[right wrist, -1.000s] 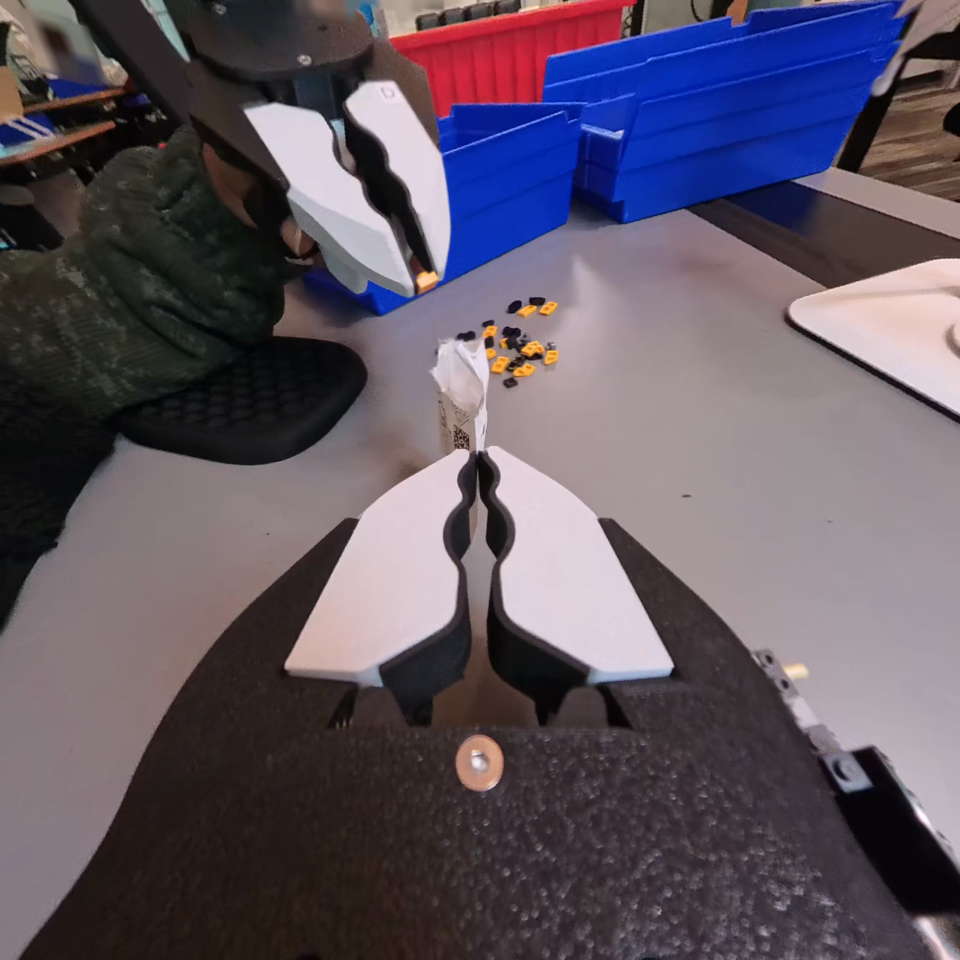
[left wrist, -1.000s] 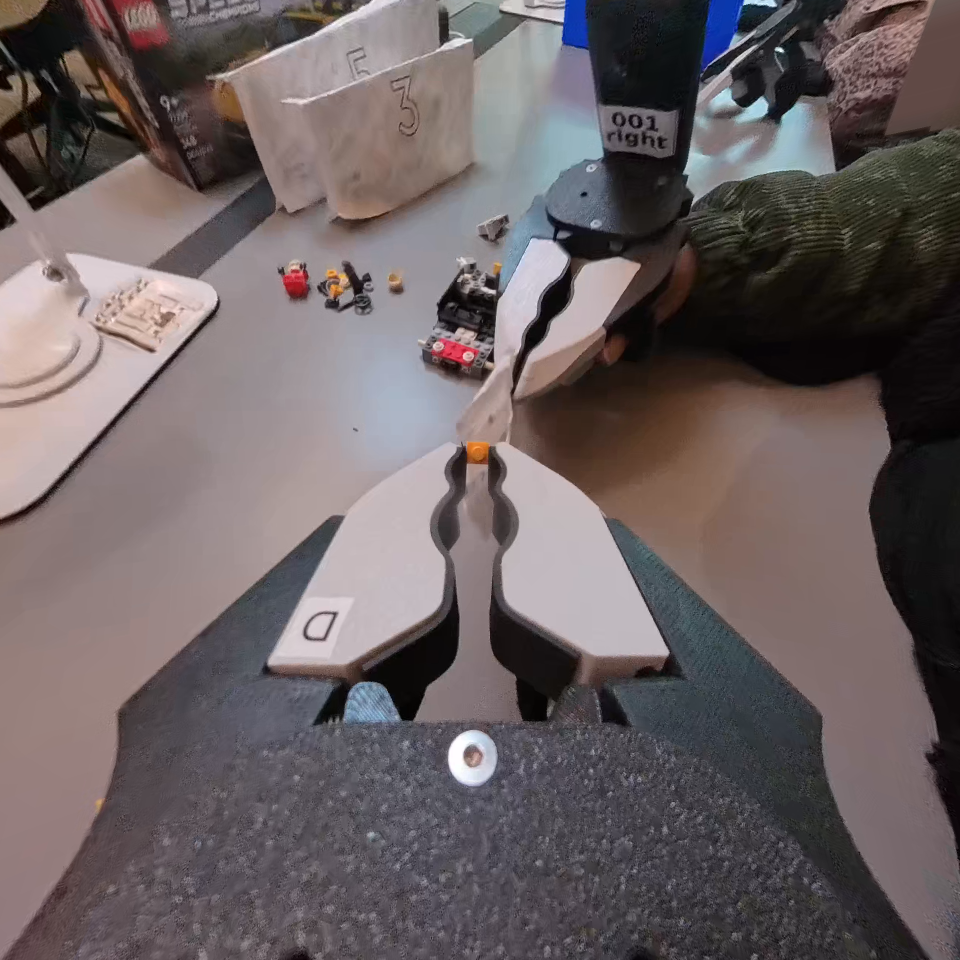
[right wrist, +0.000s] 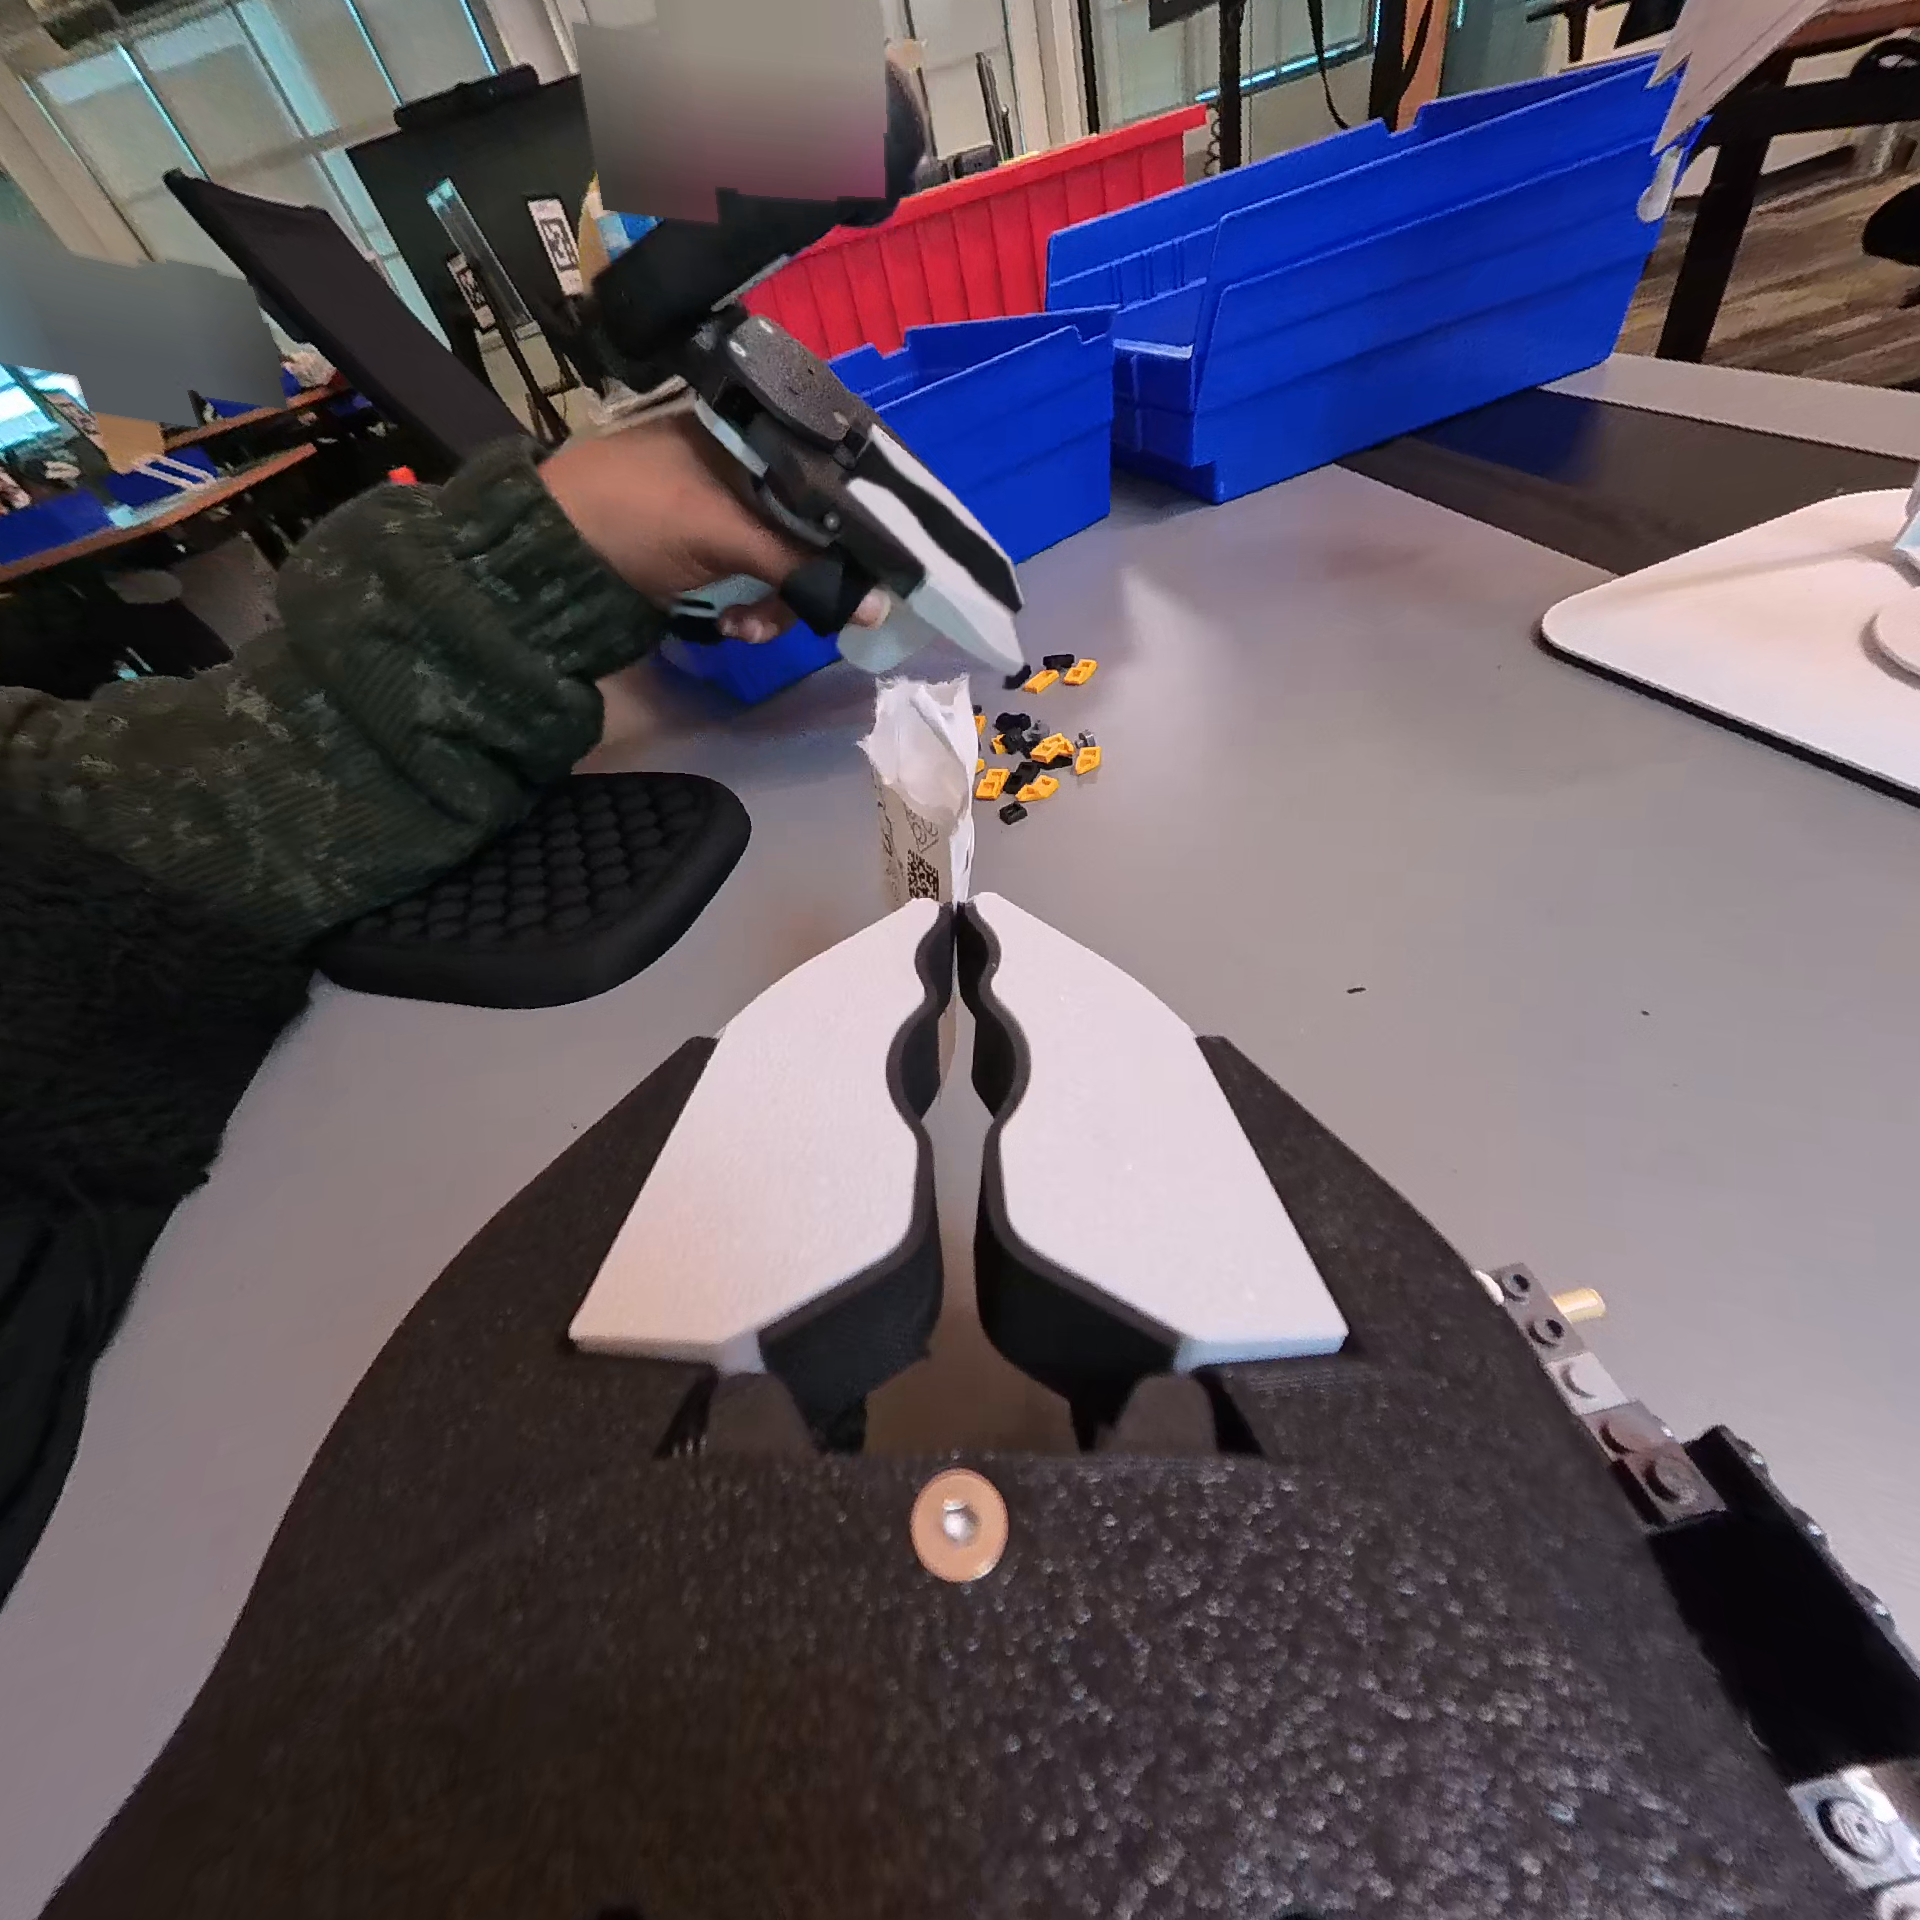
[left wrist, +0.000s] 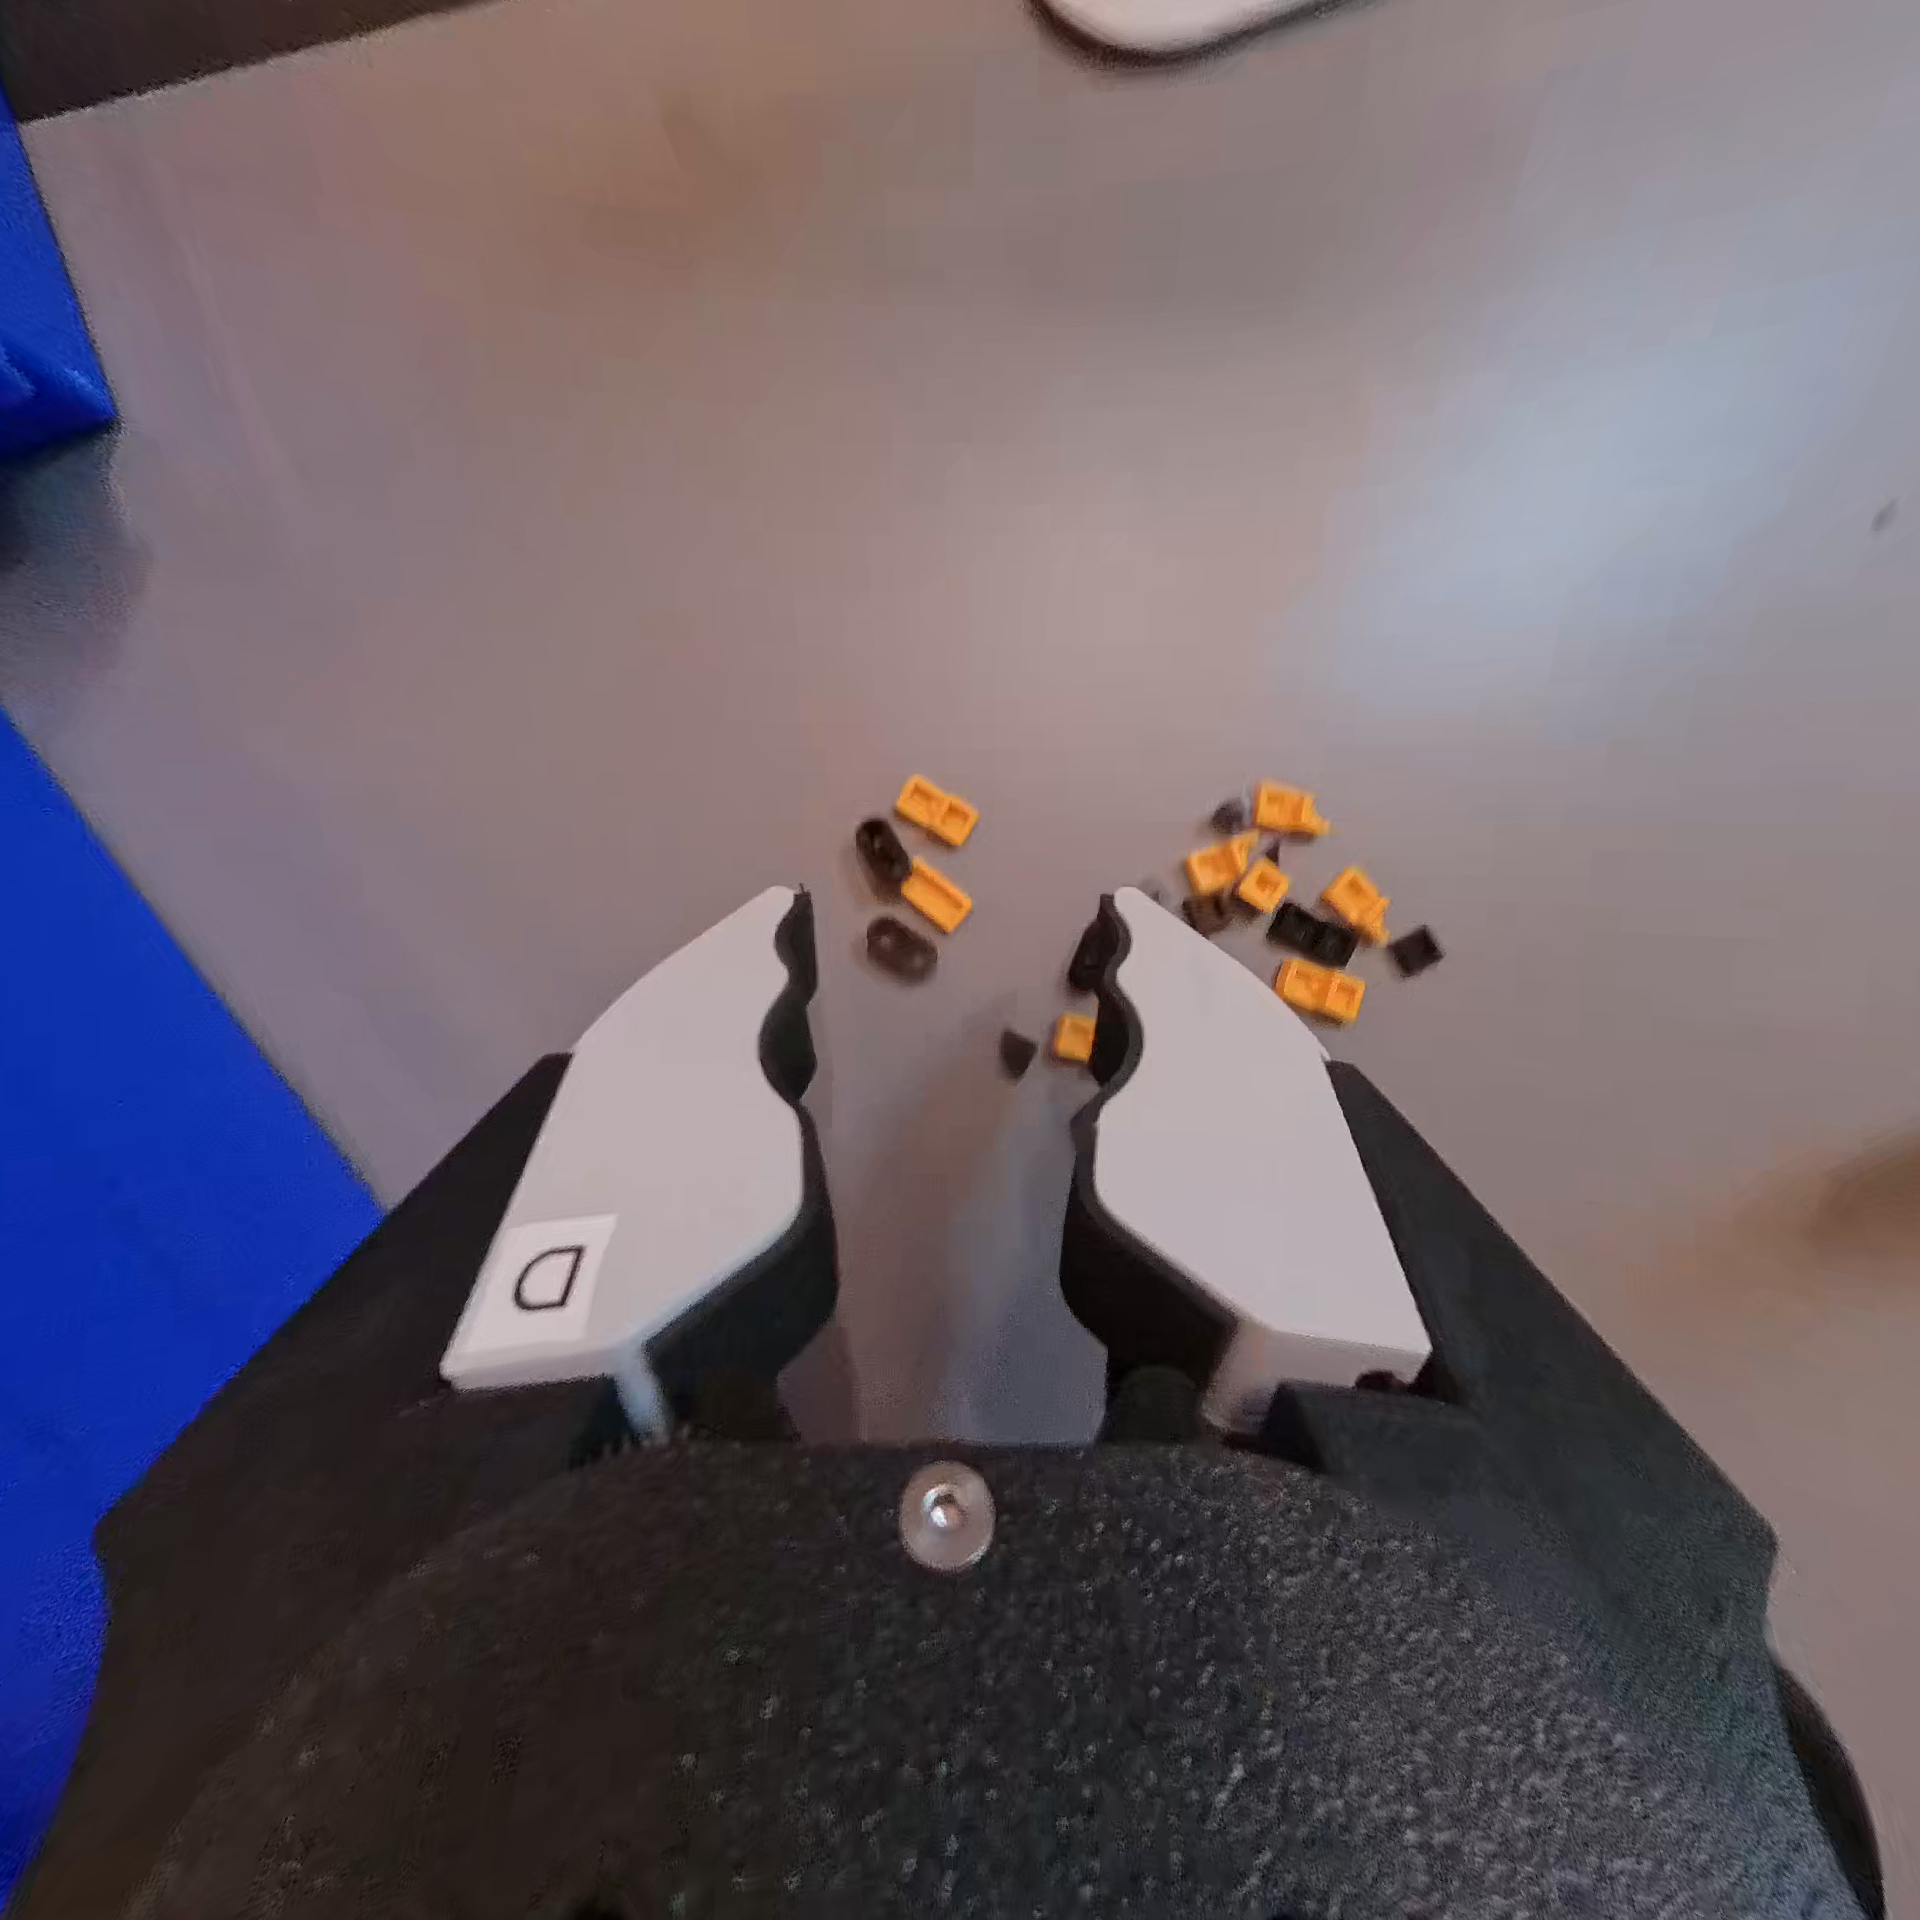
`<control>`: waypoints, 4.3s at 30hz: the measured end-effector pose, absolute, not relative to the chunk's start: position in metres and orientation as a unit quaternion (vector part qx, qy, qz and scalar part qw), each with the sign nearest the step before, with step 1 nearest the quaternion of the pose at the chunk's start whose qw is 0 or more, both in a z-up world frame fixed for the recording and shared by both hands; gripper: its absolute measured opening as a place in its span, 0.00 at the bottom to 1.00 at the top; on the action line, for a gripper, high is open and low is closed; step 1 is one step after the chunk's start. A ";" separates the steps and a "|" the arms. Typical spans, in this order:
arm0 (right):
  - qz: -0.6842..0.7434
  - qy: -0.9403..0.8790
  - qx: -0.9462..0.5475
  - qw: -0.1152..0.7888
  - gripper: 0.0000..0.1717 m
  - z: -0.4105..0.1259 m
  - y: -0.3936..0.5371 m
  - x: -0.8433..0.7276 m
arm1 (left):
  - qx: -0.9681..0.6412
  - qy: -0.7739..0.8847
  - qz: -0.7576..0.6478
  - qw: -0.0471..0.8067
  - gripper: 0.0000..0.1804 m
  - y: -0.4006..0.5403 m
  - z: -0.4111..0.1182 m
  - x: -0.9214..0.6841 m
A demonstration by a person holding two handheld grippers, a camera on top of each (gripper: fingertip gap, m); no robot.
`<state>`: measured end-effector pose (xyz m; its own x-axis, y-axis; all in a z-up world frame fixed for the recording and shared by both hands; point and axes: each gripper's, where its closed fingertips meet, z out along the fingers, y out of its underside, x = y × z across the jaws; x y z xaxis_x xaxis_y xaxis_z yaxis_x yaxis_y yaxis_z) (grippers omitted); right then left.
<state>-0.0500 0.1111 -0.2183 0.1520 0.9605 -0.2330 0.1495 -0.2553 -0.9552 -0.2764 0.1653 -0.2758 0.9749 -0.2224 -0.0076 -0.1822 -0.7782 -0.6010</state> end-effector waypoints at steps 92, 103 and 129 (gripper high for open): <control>0.493 -0.438 -0.629 0.411 0.00 -0.221 0.109 -0.050 | -0.959 0.087 -0.050 0.267 0.13 0.158 -0.299 -0.292; 0.492 -0.440 -0.629 0.412 0.00 -0.220 0.108 -0.049 | -0.947 0.108 -0.091 0.289 0.04 0.160 -0.289 -0.279; 0.494 -0.442 -0.627 0.409 0.00 -0.221 0.107 -0.052 | -0.864 0.148 -0.136 0.461 0.10 0.178 -0.214 -0.234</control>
